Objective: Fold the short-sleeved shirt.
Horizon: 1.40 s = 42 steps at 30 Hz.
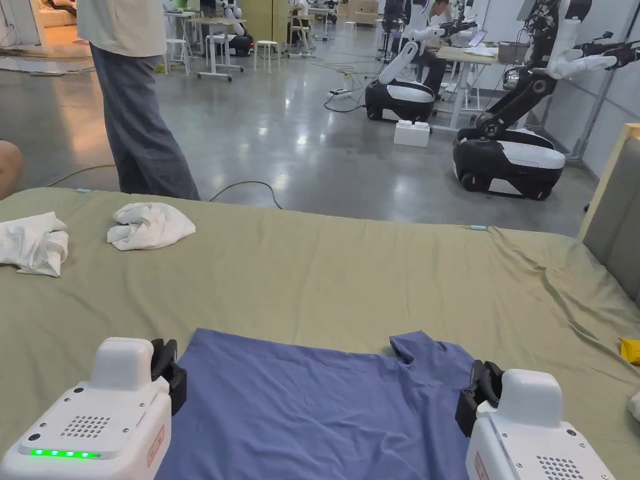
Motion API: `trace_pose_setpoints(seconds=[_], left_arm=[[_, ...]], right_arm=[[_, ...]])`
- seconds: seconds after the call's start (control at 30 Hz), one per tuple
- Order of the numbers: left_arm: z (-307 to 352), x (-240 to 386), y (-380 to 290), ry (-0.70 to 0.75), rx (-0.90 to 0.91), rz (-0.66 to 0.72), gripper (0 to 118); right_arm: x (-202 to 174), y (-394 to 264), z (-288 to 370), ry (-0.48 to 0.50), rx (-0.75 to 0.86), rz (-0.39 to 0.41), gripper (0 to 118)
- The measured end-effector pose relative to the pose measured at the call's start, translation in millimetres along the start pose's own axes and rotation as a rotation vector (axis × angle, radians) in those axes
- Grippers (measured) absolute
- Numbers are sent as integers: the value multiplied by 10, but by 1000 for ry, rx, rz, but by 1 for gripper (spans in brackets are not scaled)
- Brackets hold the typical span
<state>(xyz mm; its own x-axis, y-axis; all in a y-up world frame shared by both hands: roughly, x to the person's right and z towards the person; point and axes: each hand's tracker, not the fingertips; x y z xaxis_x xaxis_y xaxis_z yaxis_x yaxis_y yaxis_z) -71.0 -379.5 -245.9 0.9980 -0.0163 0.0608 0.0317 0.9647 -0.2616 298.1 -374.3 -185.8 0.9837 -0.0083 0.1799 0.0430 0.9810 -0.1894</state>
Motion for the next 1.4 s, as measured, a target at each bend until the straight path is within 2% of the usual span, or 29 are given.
trace_pose_setpoints(seconds=[0.03, 0.1, 0.13, 0.3, 0.37, 0.6, 0.9, 0.97, 1.0, 1.03, 1.1, 1.23, 1.4], left_arm=[[48, 53, 14, -13, 7, -1, 12], [100, 103, 31, -27, 14, 1, 4], [115, 115, 30, -30, 16, -2, 2], [38, 92, -58, -24, -50, -3, 1], [-155, -2, -148, -32, -160, 3, 1], [-1413, -462, -357, -57, -460, 113, 1], [-3008, -525, -219, -57, -680, 75, 2], [-3162, -441, -198, -35, -725, 51, 16], [-3257, -420, -216, -38, -736, 56, 35], [-3338, -404, -238, -41, -746, 63, 48], [-3449, -365, -253, -39, -764, 73, 63], [-3673, -267, -321, -32, -824, 57, 63], [-3766, -114, -386, 4, -859, -44, 62]], right_arm=[[-22, 10, 8, 20, 19, -9, 9], [-112, 16, 26, -3, 29, 7, 0], [-125, 14, 38, 6, 45, 5, 0], [-156, -21, -10, 29, 21, 1, 0], [-148, -87, -92, 29, -30, 7, 0], [-57, -330, -370, 27, -151, 5, 0], [12, -456, -759, 16, -256, 15, 0], [38, -483, -826, 10, -274, 14, 0], [52, -507, -862, 8, -282, 14, 0], [64, -524, -890, 2, -293, 17, 0], [98, -556, -928, -9, -310, 24, 0], [168, -626, -969, -30, -339, 22, 0], [224, -750, -1007, -52, -378, 33, 0]])
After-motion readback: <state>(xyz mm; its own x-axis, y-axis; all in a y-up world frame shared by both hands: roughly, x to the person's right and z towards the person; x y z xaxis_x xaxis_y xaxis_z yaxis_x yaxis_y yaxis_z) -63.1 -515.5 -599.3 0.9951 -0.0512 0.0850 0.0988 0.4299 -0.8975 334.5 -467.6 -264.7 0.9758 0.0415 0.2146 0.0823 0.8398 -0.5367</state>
